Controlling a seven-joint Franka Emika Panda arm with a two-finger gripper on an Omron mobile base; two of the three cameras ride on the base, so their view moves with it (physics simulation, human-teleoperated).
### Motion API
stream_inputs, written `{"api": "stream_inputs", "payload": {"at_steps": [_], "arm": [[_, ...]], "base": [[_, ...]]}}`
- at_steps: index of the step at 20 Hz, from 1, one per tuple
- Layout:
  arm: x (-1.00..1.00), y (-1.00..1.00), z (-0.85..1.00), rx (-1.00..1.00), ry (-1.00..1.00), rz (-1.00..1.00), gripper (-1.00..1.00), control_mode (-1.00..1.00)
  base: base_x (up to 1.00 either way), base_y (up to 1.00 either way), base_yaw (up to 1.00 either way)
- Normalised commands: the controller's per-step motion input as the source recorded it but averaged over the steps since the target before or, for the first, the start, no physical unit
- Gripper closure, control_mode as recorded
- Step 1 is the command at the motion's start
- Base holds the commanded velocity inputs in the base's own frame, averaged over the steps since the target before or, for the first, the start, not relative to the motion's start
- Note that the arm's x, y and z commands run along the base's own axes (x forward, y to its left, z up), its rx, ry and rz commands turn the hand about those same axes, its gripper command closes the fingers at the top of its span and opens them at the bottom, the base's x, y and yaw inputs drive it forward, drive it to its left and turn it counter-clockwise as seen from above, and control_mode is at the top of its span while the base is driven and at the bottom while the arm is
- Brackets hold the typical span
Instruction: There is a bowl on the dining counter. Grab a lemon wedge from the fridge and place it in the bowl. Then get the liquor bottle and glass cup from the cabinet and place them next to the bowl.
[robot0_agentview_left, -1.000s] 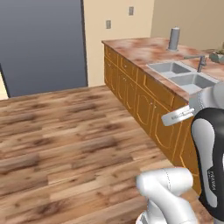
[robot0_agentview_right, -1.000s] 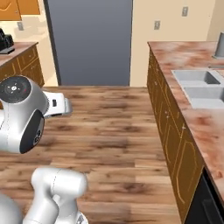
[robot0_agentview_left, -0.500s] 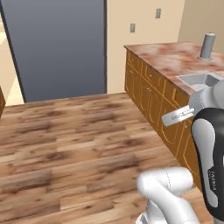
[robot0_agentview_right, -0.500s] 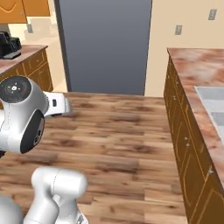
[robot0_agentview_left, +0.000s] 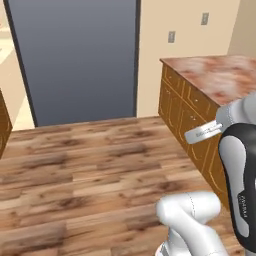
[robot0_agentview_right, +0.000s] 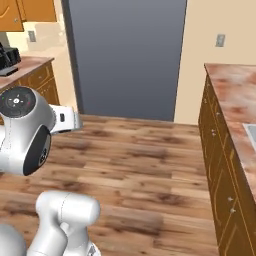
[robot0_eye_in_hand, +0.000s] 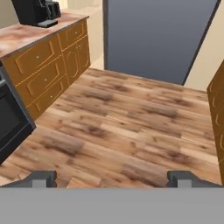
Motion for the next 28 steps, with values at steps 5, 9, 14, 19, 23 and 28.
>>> {"api": "stream_inputs", "payload": {"at_steps": [5, 9, 14, 19, 23, 28], "arm": [[0.0, 0.0, 0.0, 0.0, 0.0, 0.0, -1.0, 1.0], [0.0, 0.0, 0.0, 0.0, 0.0, 0.0, -1.0, 1.0], [0.0, 0.0, 0.0, 0.0, 0.0, 0.0, -1.0, 1.0], [0.0, 0.0, 0.0, 0.0, 0.0, 0.0, -1.0, 1.0], [0.0, 0.0, 0.0, 0.0, 0.0, 0.0, -1.0, 1.0], [0.0, 0.0, 0.0, 0.0, 0.0, 0.0, -1.0, 1.0]], "base": [[1.0, 0.11, 0.24], [1.0, 0.0, 0.42], [1.0, 0.0, 0.55], [1.0, 0.0, 0.57], [1.0, -0.23, 0.49], [1.0, -0.4, 0.44]]}}
